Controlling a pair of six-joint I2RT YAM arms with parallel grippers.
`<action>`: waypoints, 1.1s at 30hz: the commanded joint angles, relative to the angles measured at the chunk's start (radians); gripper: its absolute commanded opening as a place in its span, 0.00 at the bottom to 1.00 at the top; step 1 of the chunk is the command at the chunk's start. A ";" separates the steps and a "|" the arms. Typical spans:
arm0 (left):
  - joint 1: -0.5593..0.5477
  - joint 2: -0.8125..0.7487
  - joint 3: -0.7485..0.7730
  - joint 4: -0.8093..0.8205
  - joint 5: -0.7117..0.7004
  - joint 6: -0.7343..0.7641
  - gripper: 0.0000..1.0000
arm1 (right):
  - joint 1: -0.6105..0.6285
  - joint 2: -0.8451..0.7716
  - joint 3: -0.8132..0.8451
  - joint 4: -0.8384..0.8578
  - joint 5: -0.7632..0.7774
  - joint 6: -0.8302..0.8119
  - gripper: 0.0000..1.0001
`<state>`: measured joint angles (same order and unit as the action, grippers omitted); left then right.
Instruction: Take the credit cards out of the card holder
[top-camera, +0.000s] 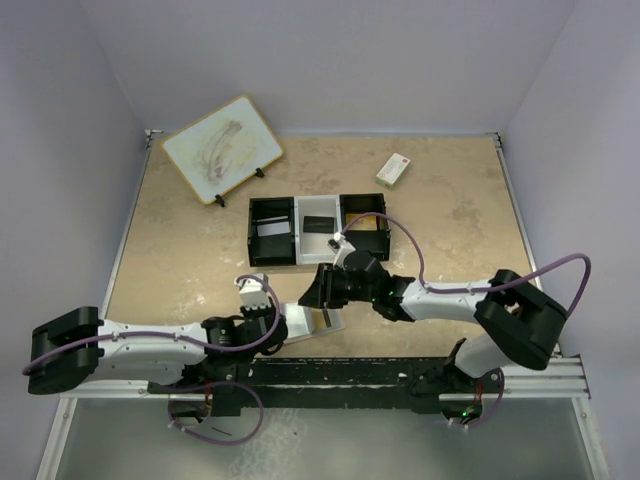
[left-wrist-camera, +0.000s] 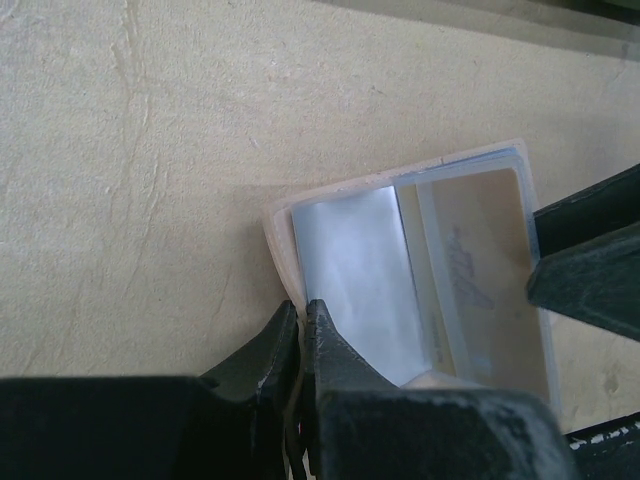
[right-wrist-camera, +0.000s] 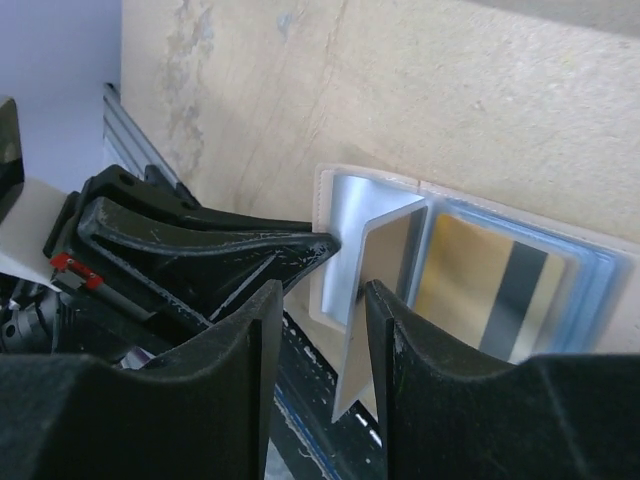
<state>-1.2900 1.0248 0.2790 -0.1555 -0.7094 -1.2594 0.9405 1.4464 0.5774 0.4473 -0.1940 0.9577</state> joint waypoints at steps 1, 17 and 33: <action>-0.002 -0.004 0.050 -0.029 0.001 0.026 0.00 | 0.002 0.069 0.015 0.151 -0.117 0.014 0.42; -0.002 -0.079 0.065 -0.172 -0.034 -0.023 0.20 | 0.011 0.146 0.038 0.160 -0.097 0.041 0.52; -0.002 -0.076 0.218 -0.200 -0.086 0.108 0.50 | 0.010 0.193 -0.021 0.117 0.051 0.115 0.42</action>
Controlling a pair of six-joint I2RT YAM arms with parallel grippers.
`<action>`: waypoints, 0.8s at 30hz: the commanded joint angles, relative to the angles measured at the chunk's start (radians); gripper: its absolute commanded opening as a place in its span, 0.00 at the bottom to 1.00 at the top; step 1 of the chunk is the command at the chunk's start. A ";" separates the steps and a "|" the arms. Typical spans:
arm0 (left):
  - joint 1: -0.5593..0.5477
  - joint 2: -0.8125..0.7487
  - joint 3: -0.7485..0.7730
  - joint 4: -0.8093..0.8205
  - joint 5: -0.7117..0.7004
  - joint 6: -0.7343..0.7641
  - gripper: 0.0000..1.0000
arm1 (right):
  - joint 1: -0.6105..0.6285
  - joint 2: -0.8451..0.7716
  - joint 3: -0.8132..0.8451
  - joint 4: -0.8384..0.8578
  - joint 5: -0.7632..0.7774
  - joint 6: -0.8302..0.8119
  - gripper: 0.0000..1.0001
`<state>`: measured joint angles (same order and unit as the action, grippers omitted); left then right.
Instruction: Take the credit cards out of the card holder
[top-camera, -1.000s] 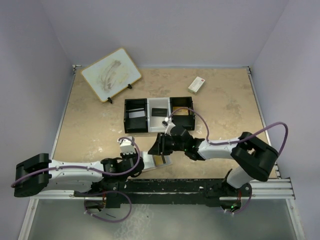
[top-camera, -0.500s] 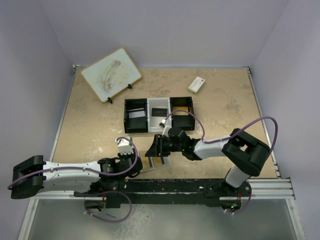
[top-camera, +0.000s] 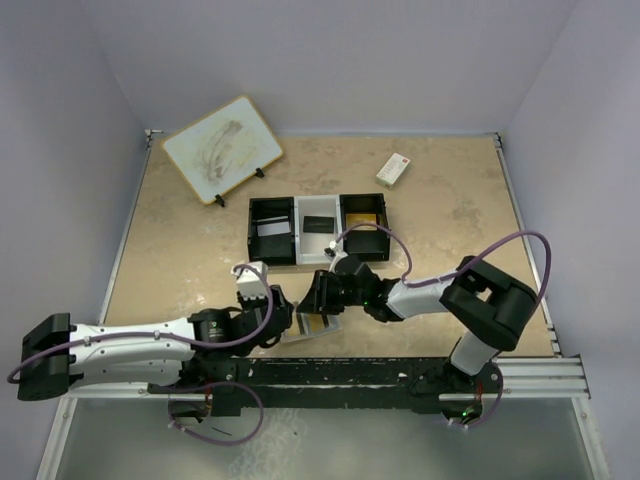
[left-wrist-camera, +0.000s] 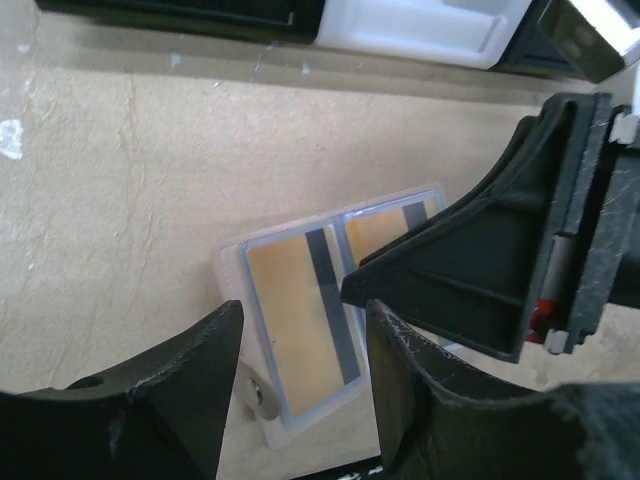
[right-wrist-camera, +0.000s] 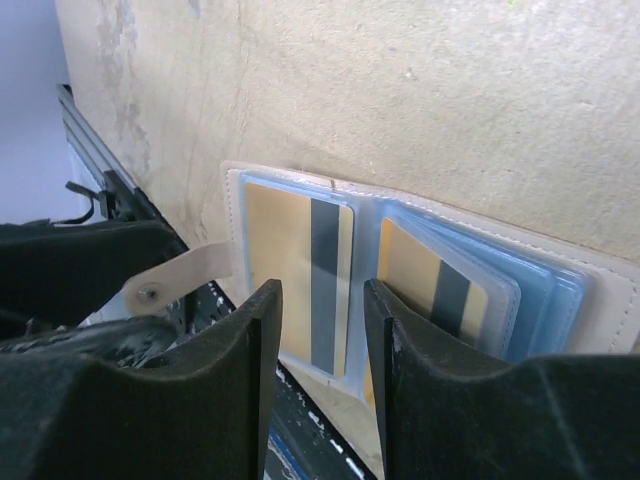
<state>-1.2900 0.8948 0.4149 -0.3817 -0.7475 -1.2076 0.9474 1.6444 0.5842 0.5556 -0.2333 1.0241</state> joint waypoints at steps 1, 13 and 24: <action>-0.002 0.076 0.090 0.009 -0.050 0.047 0.51 | 0.004 -0.018 -0.039 0.009 0.103 0.056 0.41; -0.002 0.174 -0.015 0.110 0.067 0.014 0.20 | 0.003 -0.031 -0.077 0.037 0.077 0.062 0.37; -0.004 0.432 0.020 0.046 0.051 -0.008 0.18 | 0.005 -0.054 -0.032 -0.073 0.149 0.006 0.34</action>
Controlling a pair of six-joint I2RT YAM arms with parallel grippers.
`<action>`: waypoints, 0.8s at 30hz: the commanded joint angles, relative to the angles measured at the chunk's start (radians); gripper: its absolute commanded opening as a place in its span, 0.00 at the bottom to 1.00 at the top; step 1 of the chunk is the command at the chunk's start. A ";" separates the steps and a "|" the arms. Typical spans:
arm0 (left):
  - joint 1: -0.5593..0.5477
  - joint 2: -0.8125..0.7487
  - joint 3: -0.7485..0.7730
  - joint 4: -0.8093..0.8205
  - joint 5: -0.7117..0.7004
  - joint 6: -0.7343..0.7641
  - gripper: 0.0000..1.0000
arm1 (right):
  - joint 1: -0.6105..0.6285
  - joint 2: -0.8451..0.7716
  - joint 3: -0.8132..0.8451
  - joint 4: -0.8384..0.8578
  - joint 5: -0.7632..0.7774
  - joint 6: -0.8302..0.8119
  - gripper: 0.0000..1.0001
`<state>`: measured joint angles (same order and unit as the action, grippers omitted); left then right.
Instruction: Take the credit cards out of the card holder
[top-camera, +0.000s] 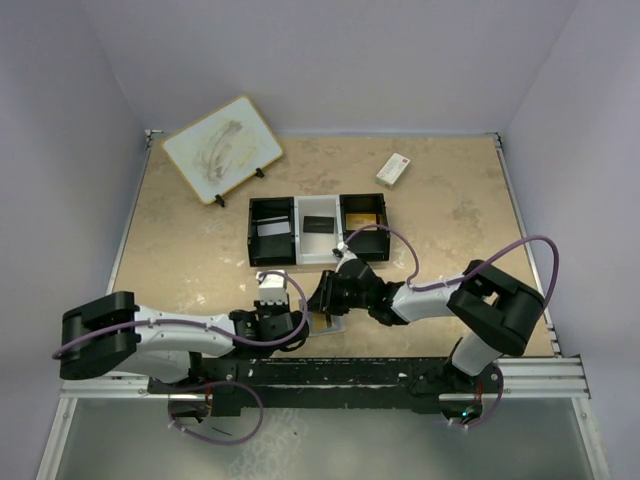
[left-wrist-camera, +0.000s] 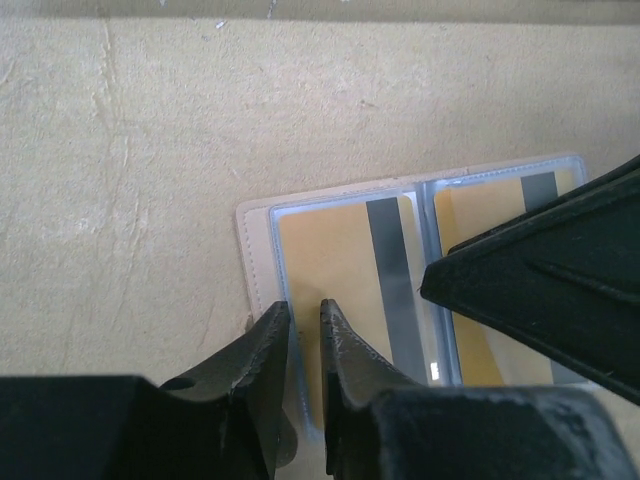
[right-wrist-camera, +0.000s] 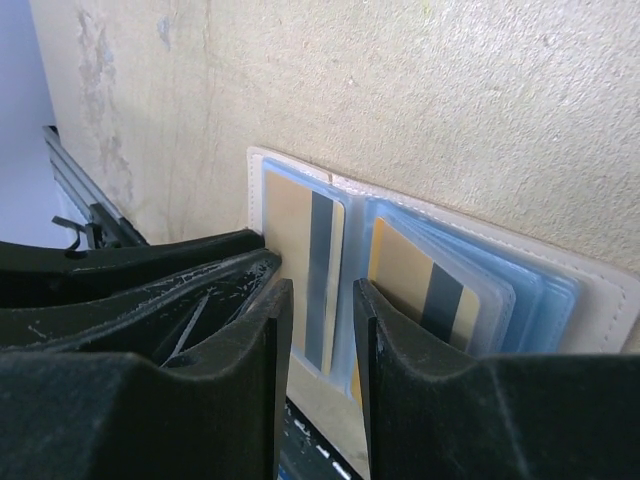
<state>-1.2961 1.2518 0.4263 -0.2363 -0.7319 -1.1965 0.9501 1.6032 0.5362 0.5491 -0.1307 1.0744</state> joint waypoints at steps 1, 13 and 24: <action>0.001 0.077 0.013 -0.096 0.037 -0.009 0.19 | 0.003 -0.010 0.017 -0.059 0.034 -0.049 0.35; 0.001 -0.031 -0.122 0.074 0.101 -0.090 0.09 | 0.013 -0.012 0.063 -0.171 0.107 -0.051 0.32; 0.003 -0.012 -0.181 0.126 0.101 -0.140 0.07 | 0.079 0.122 0.200 -0.289 0.090 -0.108 0.28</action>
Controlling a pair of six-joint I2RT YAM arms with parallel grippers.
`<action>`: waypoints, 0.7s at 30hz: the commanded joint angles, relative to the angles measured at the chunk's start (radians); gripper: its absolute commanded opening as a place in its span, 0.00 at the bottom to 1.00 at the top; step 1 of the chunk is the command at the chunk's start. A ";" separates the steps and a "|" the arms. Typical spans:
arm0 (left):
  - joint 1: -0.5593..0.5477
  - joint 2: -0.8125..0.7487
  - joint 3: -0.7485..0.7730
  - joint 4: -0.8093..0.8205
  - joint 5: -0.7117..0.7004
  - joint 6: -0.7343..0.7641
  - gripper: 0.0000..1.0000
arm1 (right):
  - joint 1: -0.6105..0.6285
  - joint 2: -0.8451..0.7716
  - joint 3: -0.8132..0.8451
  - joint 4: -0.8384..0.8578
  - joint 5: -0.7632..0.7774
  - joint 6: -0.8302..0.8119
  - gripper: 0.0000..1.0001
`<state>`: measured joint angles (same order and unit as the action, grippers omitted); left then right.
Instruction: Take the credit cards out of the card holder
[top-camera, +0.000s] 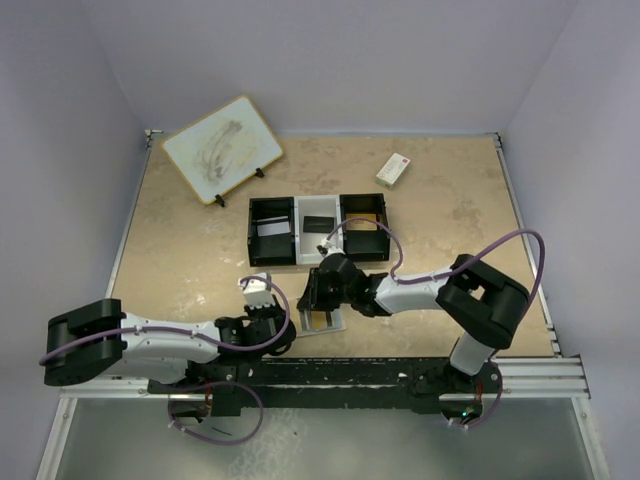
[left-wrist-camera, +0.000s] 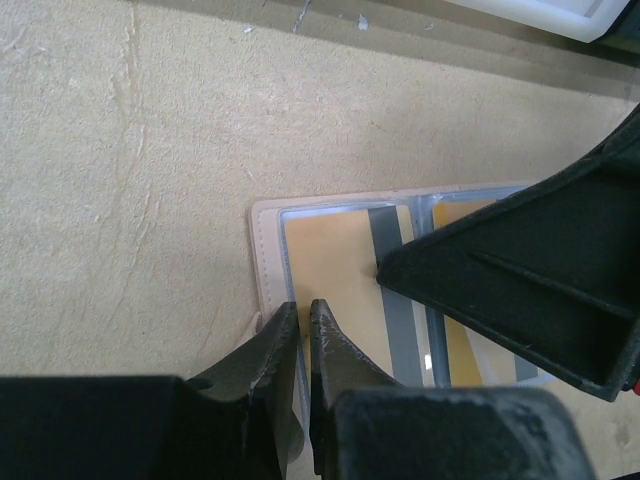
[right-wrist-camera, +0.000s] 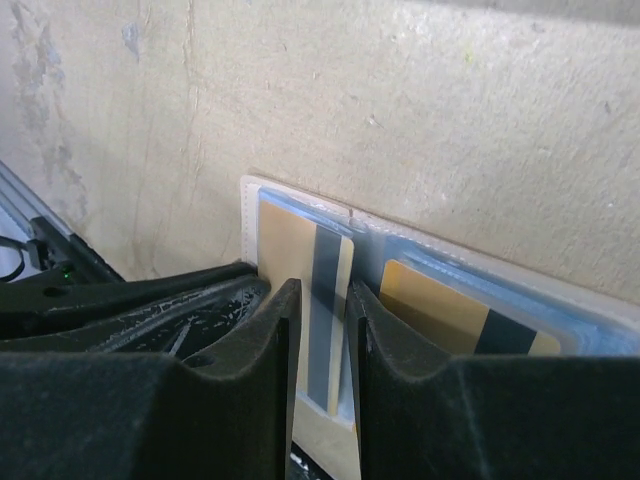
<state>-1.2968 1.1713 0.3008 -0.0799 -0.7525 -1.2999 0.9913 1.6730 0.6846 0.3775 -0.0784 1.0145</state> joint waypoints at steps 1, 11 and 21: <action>0.004 0.074 -0.058 -0.021 0.124 -0.038 0.05 | 0.038 0.055 0.043 -0.093 0.026 -0.035 0.28; 0.003 0.077 -0.062 -0.030 0.122 -0.047 0.00 | 0.006 -0.048 -0.141 0.317 -0.139 0.115 0.23; 0.003 0.103 -0.036 -0.057 0.114 -0.041 0.00 | -0.062 -0.064 -0.270 0.535 -0.217 0.177 0.00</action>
<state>-1.2972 1.2091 0.2924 -0.0250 -0.7750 -1.3293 0.9451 1.6485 0.4366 0.7769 -0.2409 1.1599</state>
